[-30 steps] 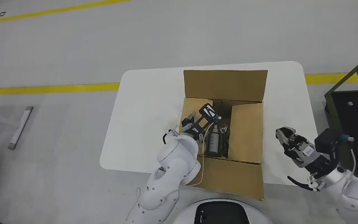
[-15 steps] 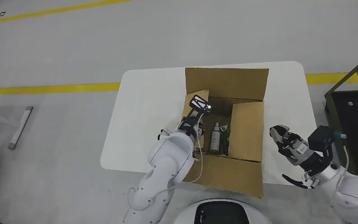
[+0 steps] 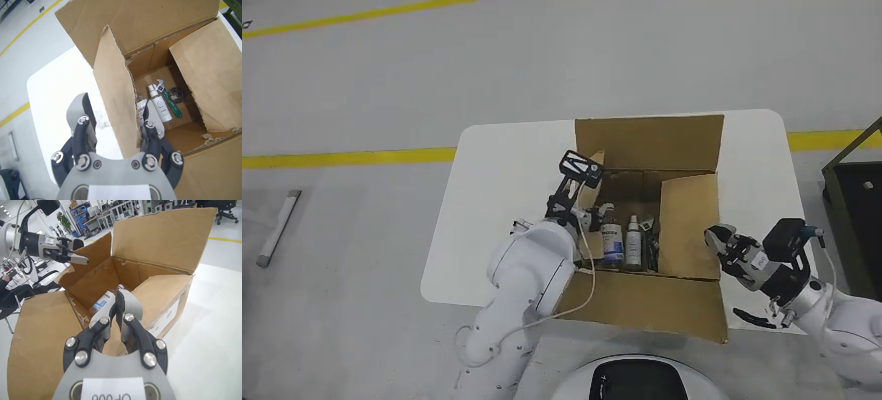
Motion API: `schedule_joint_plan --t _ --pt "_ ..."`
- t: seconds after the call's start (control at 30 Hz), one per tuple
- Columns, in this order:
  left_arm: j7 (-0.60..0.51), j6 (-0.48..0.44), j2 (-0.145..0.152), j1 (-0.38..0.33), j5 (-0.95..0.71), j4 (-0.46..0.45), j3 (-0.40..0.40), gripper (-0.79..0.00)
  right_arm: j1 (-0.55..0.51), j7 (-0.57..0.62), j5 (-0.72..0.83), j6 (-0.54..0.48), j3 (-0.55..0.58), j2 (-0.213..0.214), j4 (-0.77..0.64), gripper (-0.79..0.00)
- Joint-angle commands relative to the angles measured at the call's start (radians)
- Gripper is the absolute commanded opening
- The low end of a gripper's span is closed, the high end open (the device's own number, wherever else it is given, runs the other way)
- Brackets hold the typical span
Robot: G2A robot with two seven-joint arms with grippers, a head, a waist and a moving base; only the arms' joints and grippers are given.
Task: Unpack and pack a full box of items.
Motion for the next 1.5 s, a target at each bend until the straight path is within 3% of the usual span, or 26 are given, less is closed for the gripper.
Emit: schedule_joint_plan --t 0.0,0.13,0.37,0.53,0.77,1.1,1.3,1.47 --pt "0.006 -0.017 0.003 0.004 0.006 -0.006 -0.015 0.000 0.001 0.002 0.001 0.002 -0.003 0.000 0.003 -0.785" --pt "0.012 -0.070 0.010 -0.013 0.064 -0.008 -0.039 0.000 0.005 0.003 0.001 0.002 -0.003 0.000 0.010 -0.785" --pt "0.018 -0.066 0.015 -0.025 0.084 0.021 -0.097 0.000 0.008 0.012 0.004 0.001 -0.002 0.001 0.012 -0.785" --pt "0.048 -0.093 0.024 -0.038 0.191 0.063 -0.121 0.000 0.009 0.019 0.004 -0.003 -0.008 0.002 0.016 -0.785" --pt "0.105 -0.132 0.035 -0.019 0.322 0.105 -0.124 0.000 0.010 0.023 0.007 -0.003 -0.014 0.002 0.020 -0.785" --pt "0.142 -0.138 0.037 0.017 0.374 0.129 -0.115 0.000 0.000 0.009 0.028 0.006 -0.012 0.001 0.029 -0.785" --pt "0.160 -0.118 0.032 0.012 0.347 0.106 -0.118 0.000 -0.020 -0.050 0.072 0.043 0.036 -0.001 0.022 -0.785" --pt "0.167 -0.084 0.020 -0.023 0.231 0.052 -0.115 0.000 -0.049 -0.074 0.085 0.073 0.103 0.000 0.031 -0.785"
